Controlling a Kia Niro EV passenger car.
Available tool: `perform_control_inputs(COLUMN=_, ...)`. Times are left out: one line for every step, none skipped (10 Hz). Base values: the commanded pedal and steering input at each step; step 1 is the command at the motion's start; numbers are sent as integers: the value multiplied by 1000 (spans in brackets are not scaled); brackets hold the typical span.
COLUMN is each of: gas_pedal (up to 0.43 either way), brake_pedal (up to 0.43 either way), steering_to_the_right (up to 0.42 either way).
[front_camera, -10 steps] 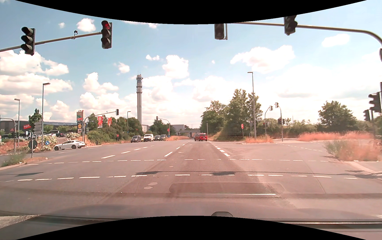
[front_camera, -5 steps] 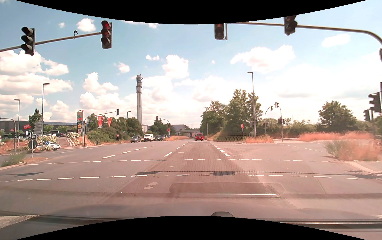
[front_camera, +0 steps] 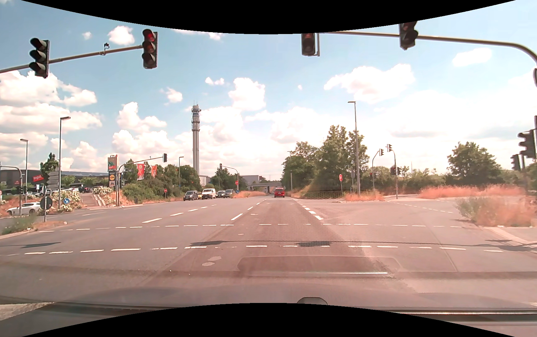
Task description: Follow the waypoints while adhering to traffic rules and regulations
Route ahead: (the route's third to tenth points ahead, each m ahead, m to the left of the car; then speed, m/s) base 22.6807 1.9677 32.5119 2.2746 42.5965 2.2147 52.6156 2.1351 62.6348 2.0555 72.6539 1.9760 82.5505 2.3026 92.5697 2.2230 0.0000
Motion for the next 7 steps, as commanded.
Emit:
perform_control_inputs(gas_pedal=0, brake_pedal=0, steering_to_the_right=-3)
perform_control_inputs(gas_pedal=0, brake_pedal=0, steering_to_the_right=-2)
perform_control_inputs(gas_pedal=0, brake_pedal=0, steering_to_the_right=-2)
perform_control_inputs(gas_pedal=59, brake_pedal=0, steering_to_the_right=-3)
perform_control_inputs(gas_pedal=118, brake_pedal=0, steering_to_the_right=-3)
perform_control_inputs(gas_pedal=138, brake_pedal=0, steering_to_the_right=-3)
perform_control_inputs(gas_pedal=177, brake_pedal=0, steering_to_the_right=-3)
